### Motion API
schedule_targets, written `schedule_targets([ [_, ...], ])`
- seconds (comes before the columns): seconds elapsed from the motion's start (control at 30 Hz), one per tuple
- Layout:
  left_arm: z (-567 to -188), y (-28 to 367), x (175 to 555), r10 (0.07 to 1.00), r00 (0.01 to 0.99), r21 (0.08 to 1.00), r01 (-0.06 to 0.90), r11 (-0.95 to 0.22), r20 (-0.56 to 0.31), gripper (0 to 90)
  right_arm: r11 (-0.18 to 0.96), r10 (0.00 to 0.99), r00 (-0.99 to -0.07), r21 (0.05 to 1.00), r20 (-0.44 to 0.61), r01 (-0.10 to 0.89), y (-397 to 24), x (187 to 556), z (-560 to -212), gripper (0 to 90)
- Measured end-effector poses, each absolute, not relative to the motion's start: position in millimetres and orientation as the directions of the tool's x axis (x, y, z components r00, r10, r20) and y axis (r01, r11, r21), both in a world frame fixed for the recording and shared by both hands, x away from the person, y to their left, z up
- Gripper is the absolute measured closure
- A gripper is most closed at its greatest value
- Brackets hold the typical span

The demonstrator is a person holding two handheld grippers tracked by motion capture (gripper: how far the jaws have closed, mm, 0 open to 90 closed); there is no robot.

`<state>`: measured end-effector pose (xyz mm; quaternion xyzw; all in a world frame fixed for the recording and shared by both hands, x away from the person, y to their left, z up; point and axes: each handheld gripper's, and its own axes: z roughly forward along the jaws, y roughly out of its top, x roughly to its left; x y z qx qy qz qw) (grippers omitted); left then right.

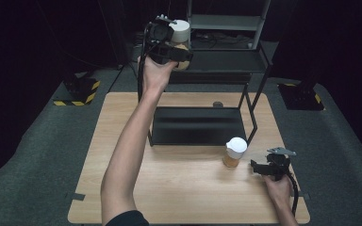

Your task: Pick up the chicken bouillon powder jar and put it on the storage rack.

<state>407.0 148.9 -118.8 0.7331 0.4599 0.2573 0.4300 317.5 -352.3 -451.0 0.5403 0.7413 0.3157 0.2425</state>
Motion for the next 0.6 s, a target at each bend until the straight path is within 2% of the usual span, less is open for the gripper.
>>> schedule_targets([
  [0.6, -143.9, 172.6, 367.4, 0.879, 0.477, 0.892, 0.404, -0.203, -0.016, 4.1, 0.216, 0.955, -0.297, 0.731, -0.019, 0.647, -352.1, 317.4, -451.3, 2.4],
])
